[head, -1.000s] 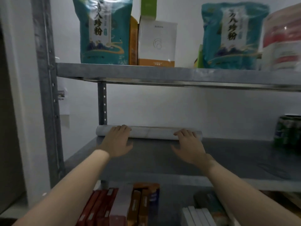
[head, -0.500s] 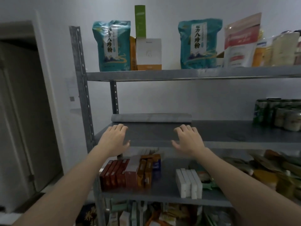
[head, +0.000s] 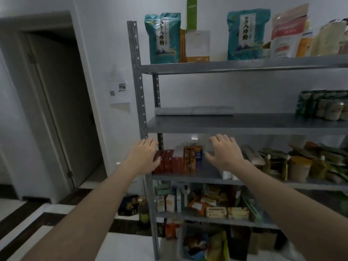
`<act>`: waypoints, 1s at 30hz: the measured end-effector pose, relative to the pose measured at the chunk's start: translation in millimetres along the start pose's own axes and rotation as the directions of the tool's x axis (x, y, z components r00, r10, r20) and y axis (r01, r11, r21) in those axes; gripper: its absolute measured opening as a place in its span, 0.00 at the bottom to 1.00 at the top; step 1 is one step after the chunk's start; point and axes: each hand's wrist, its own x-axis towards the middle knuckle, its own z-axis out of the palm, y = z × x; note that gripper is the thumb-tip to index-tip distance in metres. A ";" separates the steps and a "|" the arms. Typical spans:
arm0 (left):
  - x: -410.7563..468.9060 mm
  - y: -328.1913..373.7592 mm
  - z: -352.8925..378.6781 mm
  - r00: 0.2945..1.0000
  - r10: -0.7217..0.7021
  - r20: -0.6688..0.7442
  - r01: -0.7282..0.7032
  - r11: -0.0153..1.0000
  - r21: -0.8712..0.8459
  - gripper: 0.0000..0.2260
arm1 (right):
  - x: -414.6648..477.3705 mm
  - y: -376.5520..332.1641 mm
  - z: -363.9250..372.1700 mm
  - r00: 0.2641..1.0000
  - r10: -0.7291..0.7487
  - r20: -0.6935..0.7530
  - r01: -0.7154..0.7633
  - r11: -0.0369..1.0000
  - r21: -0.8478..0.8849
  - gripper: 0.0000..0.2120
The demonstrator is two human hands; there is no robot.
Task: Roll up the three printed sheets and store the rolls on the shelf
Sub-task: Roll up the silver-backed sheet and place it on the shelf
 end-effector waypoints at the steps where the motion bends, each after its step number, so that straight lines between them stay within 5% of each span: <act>1: -13.4 -2.2 -4.7 1.000 0.000 0.003 0.000 1.000 -0.011 0.25 | -9.5 -10.2 -5.3 1.000 -0.003 0.005 0.003 1.000 -0.005 0.25; 12: -117.2 1.2 -85.1 0.997 -0.040 -0.066 0.040 0.999 0.011 0.25 | -71.0 -74.6 -72.8 0.996 -0.078 -0.038 0.080 0.996 0.049 0.26; 30: -324.6 53.4 -168.6 0.933 -0.357 0.038 0.348 0.926 0.145 0.23 | -176.8 -142.2 -107.4 0.929 -0.370 0.007 0.354 0.894 0.275 0.25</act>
